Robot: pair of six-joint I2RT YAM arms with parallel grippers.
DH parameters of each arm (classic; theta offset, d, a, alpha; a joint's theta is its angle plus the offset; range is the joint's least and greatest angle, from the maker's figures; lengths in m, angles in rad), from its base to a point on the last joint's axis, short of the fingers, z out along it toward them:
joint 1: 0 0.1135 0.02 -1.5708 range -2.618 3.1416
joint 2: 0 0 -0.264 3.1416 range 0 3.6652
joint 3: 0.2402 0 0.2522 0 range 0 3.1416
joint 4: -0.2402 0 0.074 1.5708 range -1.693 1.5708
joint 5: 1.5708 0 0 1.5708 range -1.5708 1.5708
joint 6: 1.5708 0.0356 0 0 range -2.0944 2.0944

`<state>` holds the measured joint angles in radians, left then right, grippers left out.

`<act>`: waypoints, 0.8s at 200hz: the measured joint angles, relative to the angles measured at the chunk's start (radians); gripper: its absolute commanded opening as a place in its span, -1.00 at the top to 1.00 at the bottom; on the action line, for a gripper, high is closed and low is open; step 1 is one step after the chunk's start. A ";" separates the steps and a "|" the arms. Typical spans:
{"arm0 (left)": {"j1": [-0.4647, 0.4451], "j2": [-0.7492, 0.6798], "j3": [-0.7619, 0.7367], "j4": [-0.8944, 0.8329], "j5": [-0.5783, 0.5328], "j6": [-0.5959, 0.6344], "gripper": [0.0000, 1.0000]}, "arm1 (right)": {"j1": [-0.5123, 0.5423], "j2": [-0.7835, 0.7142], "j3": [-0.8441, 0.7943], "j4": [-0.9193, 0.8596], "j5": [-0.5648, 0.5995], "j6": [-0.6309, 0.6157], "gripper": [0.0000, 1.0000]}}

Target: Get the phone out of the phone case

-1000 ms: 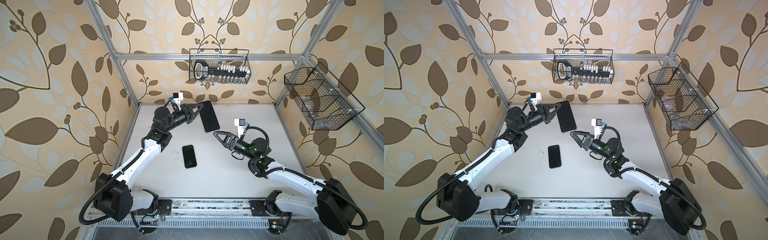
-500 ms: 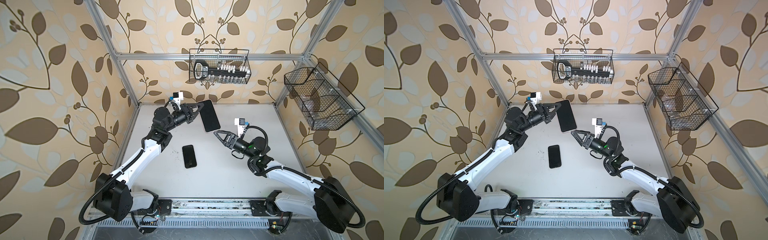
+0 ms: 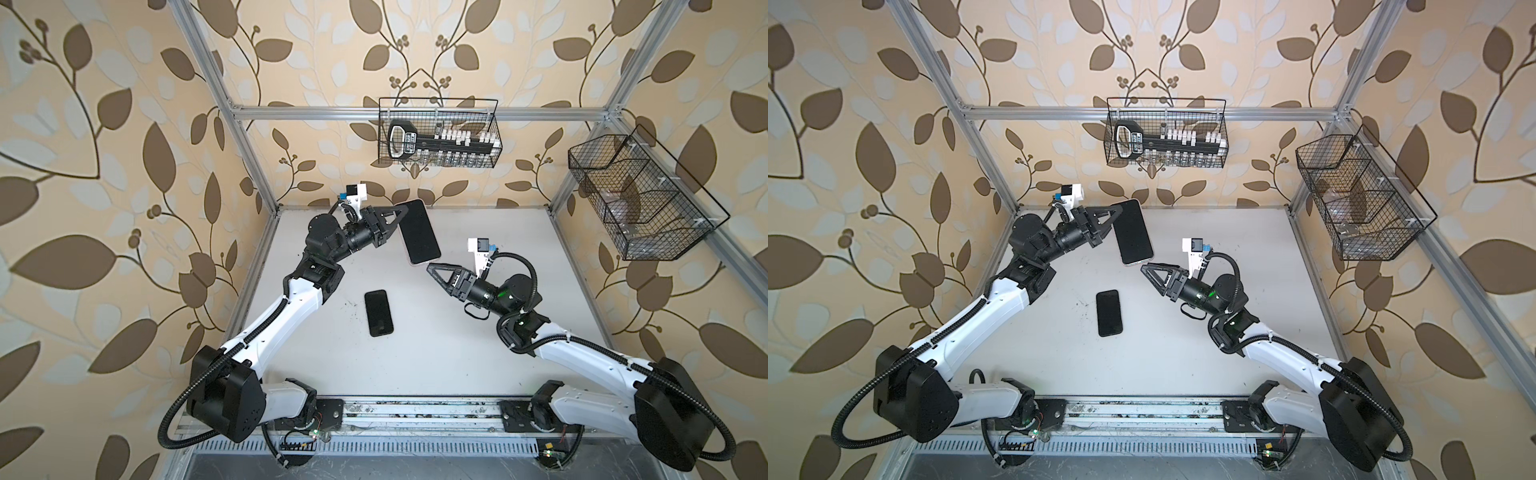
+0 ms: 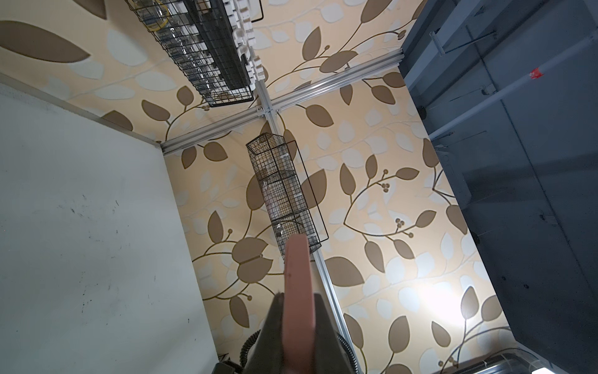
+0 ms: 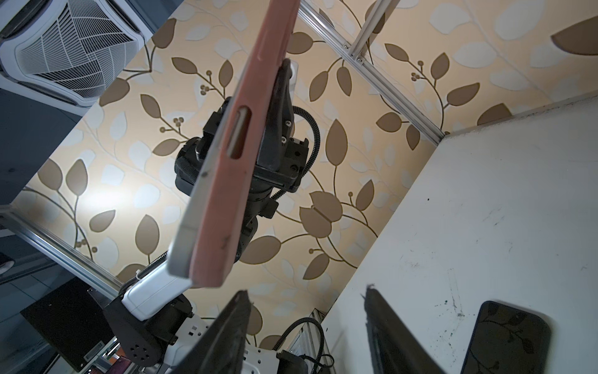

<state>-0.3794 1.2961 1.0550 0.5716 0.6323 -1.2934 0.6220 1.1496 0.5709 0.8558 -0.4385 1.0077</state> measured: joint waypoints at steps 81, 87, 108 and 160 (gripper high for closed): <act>0.000 0.018 0.000 0.000 0.014 0.000 1.00 | 0.002 -0.032 0.041 -0.044 -0.038 -0.037 -0.16; 0.000 0.018 0.000 0.000 0.014 0.000 1.00 | 0.000 -0.032 0.042 -0.044 -0.038 -0.037 -0.15; 0.000 0.018 0.000 0.000 0.014 0.000 1.00 | -0.002 -0.031 0.042 -0.044 -0.038 -0.037 -0.15; 0.000 0.018 0.000 0.002 0.014 -0.009 1.00 | -0.012 -0.011 0.042 -0.039 -0.038 -0.033 -0.16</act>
<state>-0.3798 1.3140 1.0550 0.5732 0.6468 -1.3022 0.6102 1.1385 0.6125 0.8169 -0.4763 0.9749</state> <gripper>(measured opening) 0.119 0.578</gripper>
